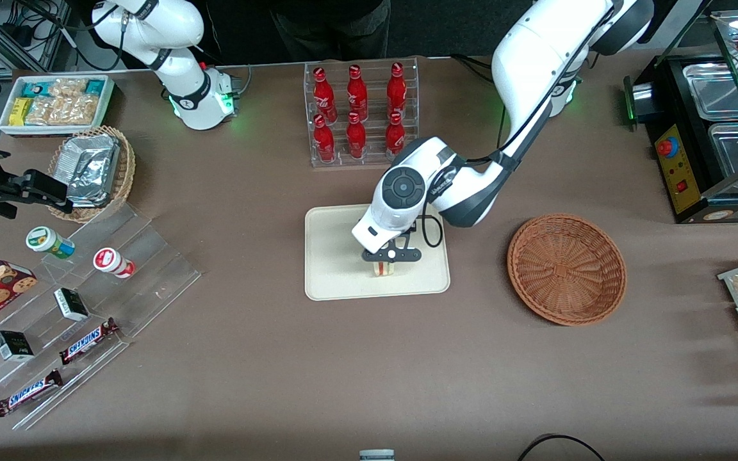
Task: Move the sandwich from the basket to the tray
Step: 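Lower the sandwich onto the tray and open the left gripper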
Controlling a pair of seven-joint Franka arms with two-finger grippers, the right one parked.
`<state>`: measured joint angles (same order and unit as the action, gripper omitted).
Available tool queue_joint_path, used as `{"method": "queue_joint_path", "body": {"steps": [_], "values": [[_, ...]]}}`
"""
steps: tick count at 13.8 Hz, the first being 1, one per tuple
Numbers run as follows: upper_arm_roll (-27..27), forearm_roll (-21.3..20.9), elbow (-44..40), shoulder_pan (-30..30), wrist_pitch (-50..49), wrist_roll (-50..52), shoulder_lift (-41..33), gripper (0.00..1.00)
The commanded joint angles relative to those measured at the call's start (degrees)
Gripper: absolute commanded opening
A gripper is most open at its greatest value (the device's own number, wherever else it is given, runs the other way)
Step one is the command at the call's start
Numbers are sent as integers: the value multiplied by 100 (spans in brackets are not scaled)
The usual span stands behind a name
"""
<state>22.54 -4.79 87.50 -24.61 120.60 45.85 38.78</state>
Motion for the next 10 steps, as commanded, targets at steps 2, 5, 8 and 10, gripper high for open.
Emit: {"method": "queue_joint_path", "body": {"steps": [2,5,8,10], "values": [[-66,-207,-225,-132,190,240,192,0],[-66,-215,-356,-141,244,328,358,0],[-57,-215,-366,-149,253,354,420,3],[-57,-215,-366,-149,253,346,447,35]]}}
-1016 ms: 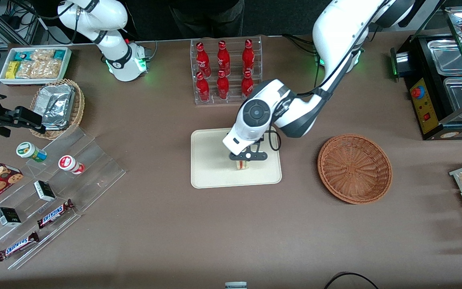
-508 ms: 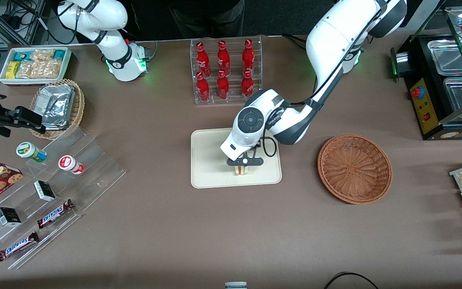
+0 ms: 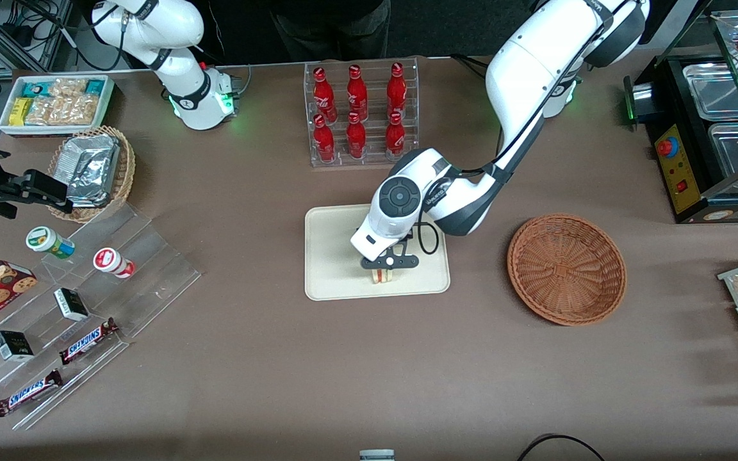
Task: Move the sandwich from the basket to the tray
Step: 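Lower the sandwich onto the tray and open the left gripper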
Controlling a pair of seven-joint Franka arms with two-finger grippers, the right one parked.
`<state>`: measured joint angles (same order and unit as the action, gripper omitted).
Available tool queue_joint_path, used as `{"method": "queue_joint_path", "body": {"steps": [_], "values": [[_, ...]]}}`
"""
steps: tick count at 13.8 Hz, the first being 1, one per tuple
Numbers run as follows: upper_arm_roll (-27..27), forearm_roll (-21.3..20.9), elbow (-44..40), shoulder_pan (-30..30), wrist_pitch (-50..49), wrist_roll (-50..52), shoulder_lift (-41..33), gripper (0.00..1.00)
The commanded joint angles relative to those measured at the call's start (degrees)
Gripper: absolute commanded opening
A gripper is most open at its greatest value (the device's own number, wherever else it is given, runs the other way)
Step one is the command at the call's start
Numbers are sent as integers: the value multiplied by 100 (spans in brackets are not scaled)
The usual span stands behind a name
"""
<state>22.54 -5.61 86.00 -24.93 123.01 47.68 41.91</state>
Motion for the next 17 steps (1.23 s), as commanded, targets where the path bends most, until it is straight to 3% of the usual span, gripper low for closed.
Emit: {"method": "queue_joint_path", "body": {"steps": [1,2,4,11,17], "values": [[-57,-142,-207,-117,4,146,133,58],[-48,-151,-198,-117,-5,119,133,79],[-48,-142,-198,-117,-13,110,116,99],[-118,-98,-286,67,-882,618,-691,100],[-118,-107,-277,1042,-2709,532,-2185,100]]}}
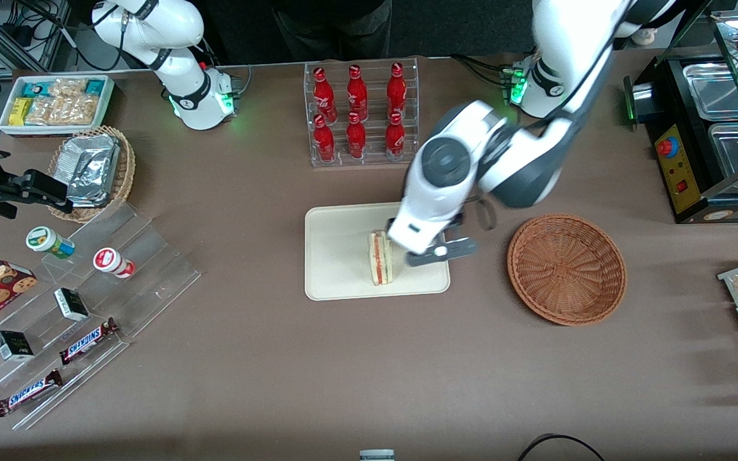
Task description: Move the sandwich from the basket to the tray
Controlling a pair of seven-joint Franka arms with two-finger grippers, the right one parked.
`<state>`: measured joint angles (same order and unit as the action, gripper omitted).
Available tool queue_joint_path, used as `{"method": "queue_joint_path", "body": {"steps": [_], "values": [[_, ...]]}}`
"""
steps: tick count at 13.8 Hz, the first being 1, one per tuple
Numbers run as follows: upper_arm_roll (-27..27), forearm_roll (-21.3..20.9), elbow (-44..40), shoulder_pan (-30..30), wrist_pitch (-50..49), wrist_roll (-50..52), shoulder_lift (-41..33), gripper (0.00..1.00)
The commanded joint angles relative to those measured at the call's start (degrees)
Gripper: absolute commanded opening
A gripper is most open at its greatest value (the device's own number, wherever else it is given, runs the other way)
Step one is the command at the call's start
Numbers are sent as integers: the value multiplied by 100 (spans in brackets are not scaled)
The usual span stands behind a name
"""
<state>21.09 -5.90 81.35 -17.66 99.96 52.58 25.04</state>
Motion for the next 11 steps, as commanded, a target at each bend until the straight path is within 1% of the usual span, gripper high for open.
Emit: {"method": "queue_joint_path", "body": {"steps": [1,2,3,4,6,11], "values": [[1,-112,180,368,-668,-62,-657,100],[0,-122,180,516,-923,-237,-797,100],[18,-113,188,813,-1178,-613,-929,100],[18,-87,180,1017,-1346,-1069,-1044,100],[9,-69,189,1333,-1601,-1590,-1255,100],[1,-25,180,2010,-1936,-2584,-1589,100]]}}
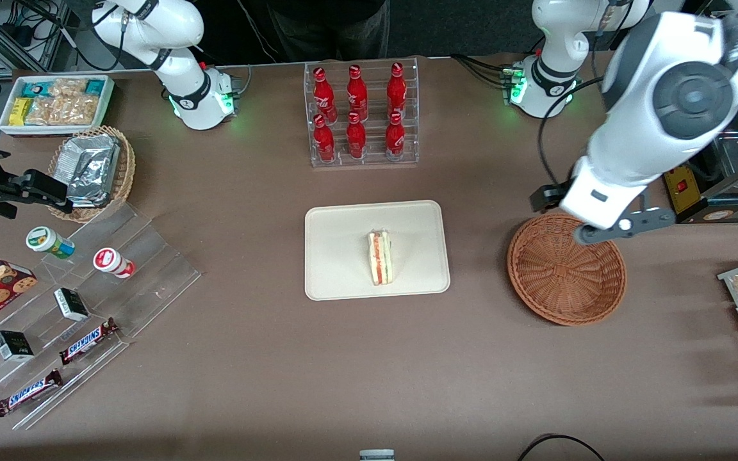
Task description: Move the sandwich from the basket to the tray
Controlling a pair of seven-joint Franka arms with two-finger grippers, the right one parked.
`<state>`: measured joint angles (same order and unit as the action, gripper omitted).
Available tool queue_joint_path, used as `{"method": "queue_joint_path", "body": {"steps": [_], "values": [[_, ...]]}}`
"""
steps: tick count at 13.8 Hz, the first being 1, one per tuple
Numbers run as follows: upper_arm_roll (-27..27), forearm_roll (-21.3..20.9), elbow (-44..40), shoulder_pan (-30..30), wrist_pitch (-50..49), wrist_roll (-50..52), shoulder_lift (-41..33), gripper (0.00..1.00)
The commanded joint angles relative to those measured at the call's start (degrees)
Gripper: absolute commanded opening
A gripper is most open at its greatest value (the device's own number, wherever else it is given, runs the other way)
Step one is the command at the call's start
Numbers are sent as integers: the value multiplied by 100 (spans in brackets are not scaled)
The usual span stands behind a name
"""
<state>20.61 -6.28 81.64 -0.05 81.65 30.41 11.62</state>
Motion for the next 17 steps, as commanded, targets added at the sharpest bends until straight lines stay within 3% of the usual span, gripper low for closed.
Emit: {"method": "queue_joint_path", "body": {"steps": [1,4,7,11,17], "values": [[5,13,151,338,-166,-726,-344,100],[-941,380,186,111,-334,-1719,-607,100],[-1655,408,230,-75,-632,-2836,-801,100],[-1832,400,344,-31,-712,-3348,-1012,100],[-1806,365,124,-127,-703,-2639,-925,100]]}}
